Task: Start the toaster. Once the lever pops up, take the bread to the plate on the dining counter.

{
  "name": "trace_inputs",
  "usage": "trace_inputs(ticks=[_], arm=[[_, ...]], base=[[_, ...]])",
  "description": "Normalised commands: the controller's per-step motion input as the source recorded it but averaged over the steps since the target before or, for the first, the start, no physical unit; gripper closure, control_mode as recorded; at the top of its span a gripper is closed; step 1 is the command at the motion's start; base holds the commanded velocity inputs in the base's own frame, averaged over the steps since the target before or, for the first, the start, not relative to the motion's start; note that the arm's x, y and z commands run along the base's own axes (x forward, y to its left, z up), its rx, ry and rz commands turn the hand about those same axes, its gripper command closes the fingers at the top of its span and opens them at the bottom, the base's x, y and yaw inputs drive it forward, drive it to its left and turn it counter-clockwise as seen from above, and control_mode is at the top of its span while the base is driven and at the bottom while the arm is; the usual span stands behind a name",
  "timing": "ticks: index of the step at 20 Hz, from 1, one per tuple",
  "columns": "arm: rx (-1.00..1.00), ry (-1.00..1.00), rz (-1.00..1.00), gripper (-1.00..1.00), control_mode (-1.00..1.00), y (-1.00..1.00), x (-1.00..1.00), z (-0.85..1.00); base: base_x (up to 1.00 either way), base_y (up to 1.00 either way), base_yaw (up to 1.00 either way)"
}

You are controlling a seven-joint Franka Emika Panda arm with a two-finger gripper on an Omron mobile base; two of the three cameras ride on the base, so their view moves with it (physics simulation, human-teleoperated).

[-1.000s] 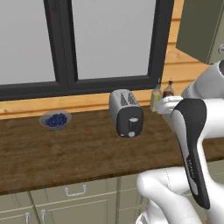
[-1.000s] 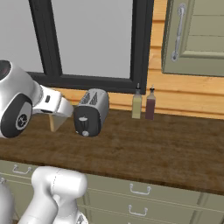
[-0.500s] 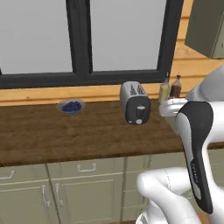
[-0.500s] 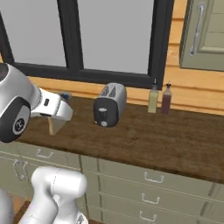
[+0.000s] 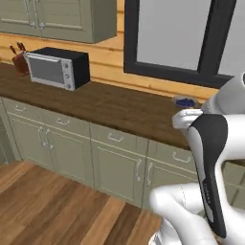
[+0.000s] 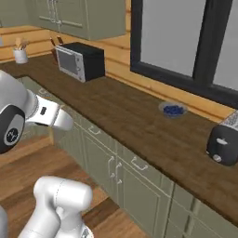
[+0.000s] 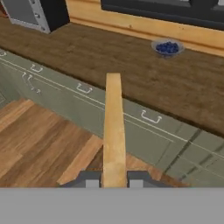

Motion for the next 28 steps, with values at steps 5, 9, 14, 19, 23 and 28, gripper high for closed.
trace_inputs(ticks=[5, 9, 14, 19, 23, 28], arm=[[0.0, 0.0, 0.0, 1.0, 1.0, 0.0, 0.0, 0.0], [0.0, 0.0, 0.0, 1.0, 1.0, 0.0, 0.0, 0.0], [0.0, 0.0, 0.0, 1.0, 1.0, 0.0, 0.0, 0.0], [0.0, 0.0, 0.0, 1.0, 1.0, 0.0, 0.0, 0.0], [0.0, 0.0, 0.0, 1.0, 1.0, 0.0, 0.0, 0.0], [0.0, 0.0, 0.0, 1.0, 1.0, 0.0, 0.0, 0.0]], base=[[-0.01, 0.0, 1.0], [0.03, 0.0, 0.99], [0.01, 0.0, 1.0], [-0.07, 0.03, 1.0], [-0.01, 0.15, 0.97], [0.01, 0.26, 0.9]])
